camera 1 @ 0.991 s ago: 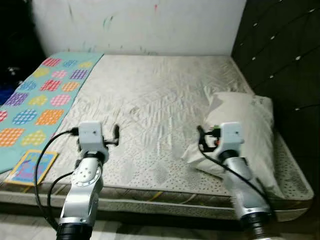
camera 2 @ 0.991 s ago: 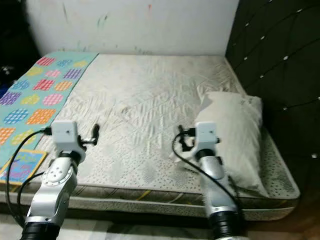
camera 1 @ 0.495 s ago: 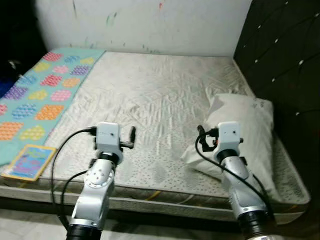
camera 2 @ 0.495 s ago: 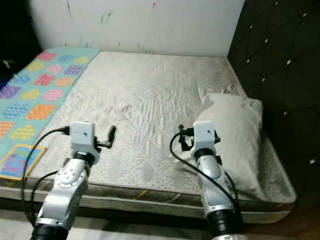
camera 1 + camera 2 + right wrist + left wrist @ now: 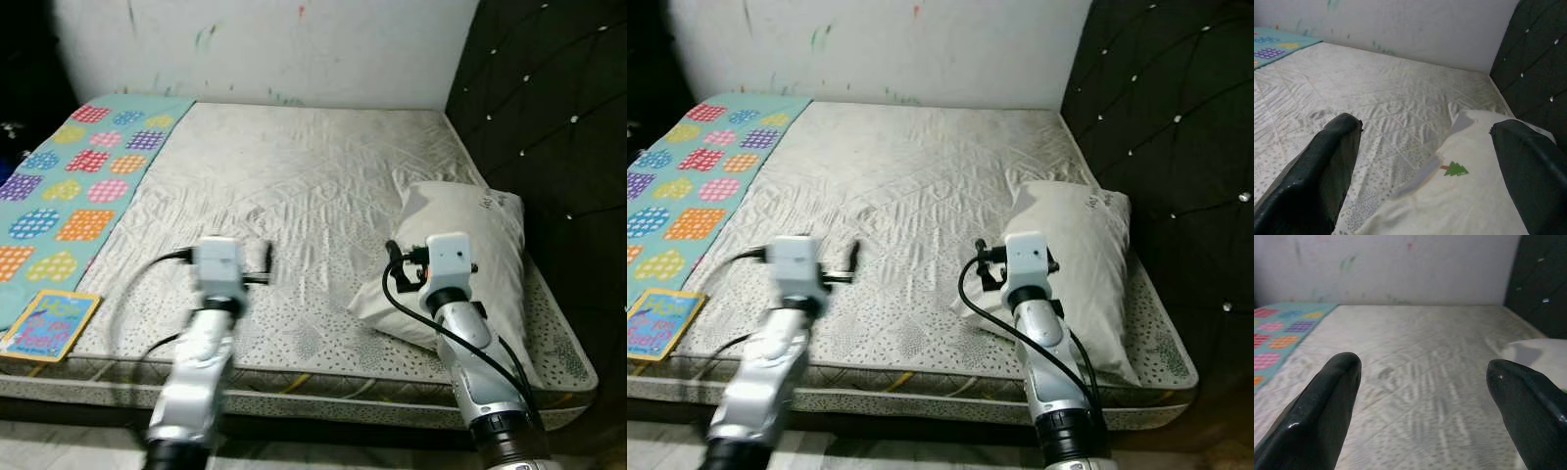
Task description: Clean up the room
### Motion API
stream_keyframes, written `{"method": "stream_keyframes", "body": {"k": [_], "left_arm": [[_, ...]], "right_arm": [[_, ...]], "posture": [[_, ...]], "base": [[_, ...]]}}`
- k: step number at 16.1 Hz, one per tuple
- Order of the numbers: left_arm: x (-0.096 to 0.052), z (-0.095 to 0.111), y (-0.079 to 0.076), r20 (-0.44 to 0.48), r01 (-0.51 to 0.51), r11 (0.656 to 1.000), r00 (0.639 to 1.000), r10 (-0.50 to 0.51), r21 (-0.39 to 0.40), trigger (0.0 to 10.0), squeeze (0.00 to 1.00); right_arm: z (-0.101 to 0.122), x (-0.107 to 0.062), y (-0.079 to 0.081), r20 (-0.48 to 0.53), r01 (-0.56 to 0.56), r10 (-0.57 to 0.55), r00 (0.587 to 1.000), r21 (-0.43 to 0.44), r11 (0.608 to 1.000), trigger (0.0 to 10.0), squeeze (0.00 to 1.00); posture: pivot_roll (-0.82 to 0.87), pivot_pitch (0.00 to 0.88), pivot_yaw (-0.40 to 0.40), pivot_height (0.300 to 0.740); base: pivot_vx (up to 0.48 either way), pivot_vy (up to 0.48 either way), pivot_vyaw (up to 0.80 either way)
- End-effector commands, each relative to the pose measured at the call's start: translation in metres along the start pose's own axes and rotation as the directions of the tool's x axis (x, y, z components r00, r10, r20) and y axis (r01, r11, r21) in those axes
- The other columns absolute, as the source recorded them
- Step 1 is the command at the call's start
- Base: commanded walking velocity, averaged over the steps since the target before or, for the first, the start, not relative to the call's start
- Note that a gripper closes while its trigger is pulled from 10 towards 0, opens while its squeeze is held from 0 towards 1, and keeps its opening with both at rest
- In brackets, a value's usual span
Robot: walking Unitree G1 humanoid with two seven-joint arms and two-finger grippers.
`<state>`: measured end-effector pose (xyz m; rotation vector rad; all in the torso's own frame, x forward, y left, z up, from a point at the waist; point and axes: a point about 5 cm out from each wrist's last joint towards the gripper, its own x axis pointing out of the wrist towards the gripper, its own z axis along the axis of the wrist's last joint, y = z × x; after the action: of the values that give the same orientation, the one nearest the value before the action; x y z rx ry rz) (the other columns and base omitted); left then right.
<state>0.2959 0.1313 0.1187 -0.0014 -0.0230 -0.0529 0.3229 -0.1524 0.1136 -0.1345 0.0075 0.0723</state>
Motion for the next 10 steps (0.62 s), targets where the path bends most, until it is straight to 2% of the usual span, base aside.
{"method": "stream_keyframes", "body": {"k": [1, 2, 3, 5, 6, 7, 9, 10], "left_arm": [[-0.006, -0.002, 0.012, -0.013, -0.009, 1.0, 1.0, 0.009, 0.007, 10.0, 0.0], [-0.008, -0.002, 0.014, -0.012, -0.004, 1.0, 1.0, 0.004, 0.022, 10.0, 0.0], [-0.014, -0.004, 0.017, -0.015, 0.003, 0.997, 1.0, -0.002, 0.071, 10.0, 0.0], [-0.024, -0.003, 0.016, -0.015, 0.101, 0.99, 0.995, -0.1, 0.097, 10.0, 0.0], [-0.025, -0.002, 0.016, -0.007, 0.11, 0.99, 0.994, -0.109, 0.093, 10.0, 0.0], [-0.037, -0.001, 0.018, -0.009, 0.074, 0.993, 0.997, -0.074, 0.091, 10.0, 0.0], [-0.053, -0.008, 0.019, -0.035, 0.094, 0.985, 0.995, -0.09, 0.147, 10.0, 0.0], [-0.056, -0.01, 0.02, -0.047, 0.106, 0.982, 0.994, -0.099, 0.157, 10.0, 0.0]], "right_arm": [[-0.001, -0.003, 0.002, -0.015, -0.016, 0.015, 1.0, -0.013, 1.0, 10.0, 0.0], [-0.002, -0.005, 0.003, -0.024, -0.02, 0.02, 1.0, 0.0, 1.0, 10.0, 0.0], [-0.007, -0.008, 0.003, -0.046, -0.021, 0.022, 0.999, 0.016, 1.0, 10.0, 0.0], [-0.01, -0.015, -0.005, -0.035, 0.005, -0.004, 0.999, 0.03, 1.0, 10.0, 0.0], [-0.01, -0.017, -0.007, -0.039, 0.011, -0.01, 0.999, 0.025, 1.0, 10.0, 0.0], [-0.016, -0.026, -0.016, -0.056, 0.047, -0.045, 0.997, 0.031, 0.998, 10.0, 0.0], [-0.021, -0.034, -0.026, -0.074, 0.078, -0.076, 0.994, 0.033, 0.996, 10.0, 0.0], [-0.021, -0.035, -0.028, -0.076, 0.08, -0.077, 0.994, 0.033, 0.996, 10.0, 0.0]], "posture": [[-0.06, 0.032, 0.01, 0.74], [-0.06, 0.033, 0.008, 0.74], [-0.05, 0.034, -0.003, 0.74], [-0.03, 0.034, 0.003, 0.74], [-0.03, 0.031, 0.003, 0.74], [-0.03, 0.022, 0.006, 0.74], [-0.02, 0.033, -0.011, 0.74], [-0.03, 0.034, -0.014, 0.74]], "base": [[0.0, 0.0, 0.0], [0.0, 0.0, 0.0], [0.0, 0.0, 0.0], [0.0, 0.0, 0.0], [0.0, 0.0, 0.0], [0.0, 0.0, 0.0], [0.0, 0.0, 0.0], [0.0, 0.0, 0.0]]}}
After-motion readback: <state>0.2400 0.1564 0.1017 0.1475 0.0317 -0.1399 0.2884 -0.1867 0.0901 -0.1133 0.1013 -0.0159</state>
